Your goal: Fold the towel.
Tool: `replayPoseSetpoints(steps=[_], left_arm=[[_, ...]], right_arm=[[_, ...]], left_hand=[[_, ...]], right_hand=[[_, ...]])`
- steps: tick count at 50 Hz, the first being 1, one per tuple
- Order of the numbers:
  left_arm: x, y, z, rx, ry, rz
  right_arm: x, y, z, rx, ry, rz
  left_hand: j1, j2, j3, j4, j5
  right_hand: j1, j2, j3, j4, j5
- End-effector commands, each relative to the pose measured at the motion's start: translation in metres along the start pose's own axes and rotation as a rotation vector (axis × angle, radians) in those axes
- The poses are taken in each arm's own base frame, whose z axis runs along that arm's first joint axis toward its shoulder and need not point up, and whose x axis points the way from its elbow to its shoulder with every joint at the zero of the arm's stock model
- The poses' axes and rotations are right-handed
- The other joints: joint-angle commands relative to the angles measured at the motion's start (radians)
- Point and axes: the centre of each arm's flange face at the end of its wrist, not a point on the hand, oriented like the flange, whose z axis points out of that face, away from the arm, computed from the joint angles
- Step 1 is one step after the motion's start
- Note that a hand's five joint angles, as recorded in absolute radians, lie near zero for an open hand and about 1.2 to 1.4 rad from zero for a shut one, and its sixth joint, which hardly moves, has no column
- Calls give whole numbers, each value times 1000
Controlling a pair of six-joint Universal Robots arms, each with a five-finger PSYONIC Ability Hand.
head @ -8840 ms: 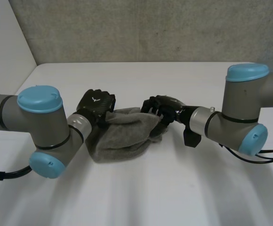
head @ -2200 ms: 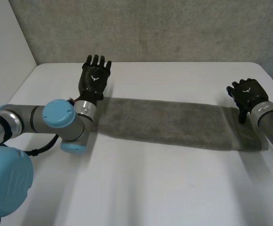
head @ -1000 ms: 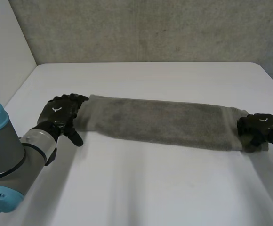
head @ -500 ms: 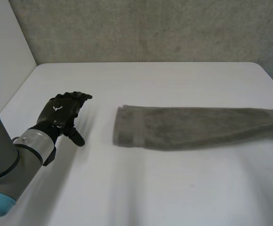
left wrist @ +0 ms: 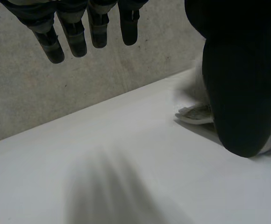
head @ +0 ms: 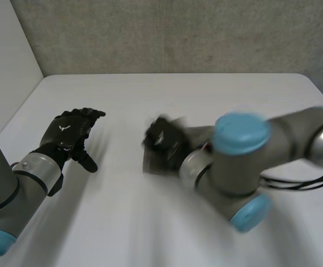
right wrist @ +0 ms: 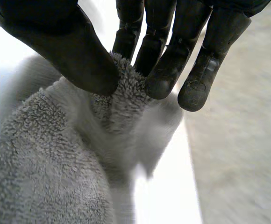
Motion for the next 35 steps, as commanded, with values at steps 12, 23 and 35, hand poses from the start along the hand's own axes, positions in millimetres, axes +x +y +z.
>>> replayPoseSetpoints(steps=[12, 23, 35], left_arm=[[19, -14, 16, 128, 55, 27], [72, -13, 34, 177, 168, 50], [114, 9, 57, 150, 190, 64]], right_arm=[[32, 11, -32, -67, 91, 193], [80, 48, -84, -120, 224, 520], [79, 123, -111, -304, 259, 673]], left_hand=[[13, 18, 18, 18, -12], [22, 27, 26, 27, -3], [25, 29, 29, 29, 0]], right_hand=[[-1141, -1145, -1158, -1153, -1155], [-1141, -1145, -1158, -1153, -1155], [-1141, -1145, -1158, -1153, -1155]])
